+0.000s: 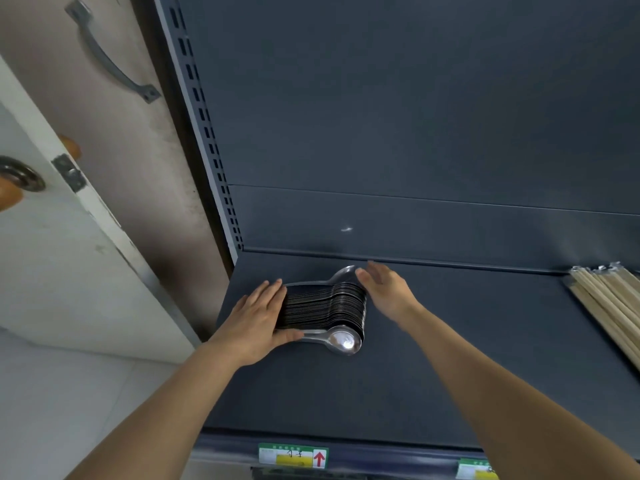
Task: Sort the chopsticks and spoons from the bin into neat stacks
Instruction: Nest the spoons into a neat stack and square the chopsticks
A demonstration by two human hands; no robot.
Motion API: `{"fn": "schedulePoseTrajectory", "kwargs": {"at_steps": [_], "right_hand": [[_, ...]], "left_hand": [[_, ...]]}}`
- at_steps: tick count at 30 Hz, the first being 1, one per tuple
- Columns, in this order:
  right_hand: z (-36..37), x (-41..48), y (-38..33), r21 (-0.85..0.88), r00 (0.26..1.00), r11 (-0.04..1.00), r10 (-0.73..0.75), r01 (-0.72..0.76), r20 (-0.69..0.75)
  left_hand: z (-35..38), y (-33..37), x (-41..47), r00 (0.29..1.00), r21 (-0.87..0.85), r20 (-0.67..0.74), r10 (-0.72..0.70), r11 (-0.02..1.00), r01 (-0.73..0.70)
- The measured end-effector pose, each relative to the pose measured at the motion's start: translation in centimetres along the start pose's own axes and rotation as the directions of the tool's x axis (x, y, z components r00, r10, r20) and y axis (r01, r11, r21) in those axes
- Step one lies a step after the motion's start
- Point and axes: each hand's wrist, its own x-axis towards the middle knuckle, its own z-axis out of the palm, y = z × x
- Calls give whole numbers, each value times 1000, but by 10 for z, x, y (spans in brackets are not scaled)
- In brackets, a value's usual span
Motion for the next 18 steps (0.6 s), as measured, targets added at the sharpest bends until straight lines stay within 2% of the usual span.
{"fn": "schedulePoseTrajectory", "kwargs": {"at_steps": [4,9,12,15,18], "right_hand": [[6,22,-12,-67,998,997,39,-42,-56],[17,40,-11,-23,996,998,58,-59,-65],[24,46,-11,-22,990,998,52,-56,-133],[26,49,-14,43,971,999,37,-27,-235],[18,40,-26,120,938,989,-45,91,-343]], "left_hand": [[0,0,0,1000,-25,25,-4,1000,4],[1,-3,3,1000,-61,-6,-20,998,19],[-3,-3,2,998,-149,-41,-44,988,37],[-10,-3,1,979,-255,-178,-95,966,48],[-18,-3,2,911,-334,-382,-158,942,24]]}}
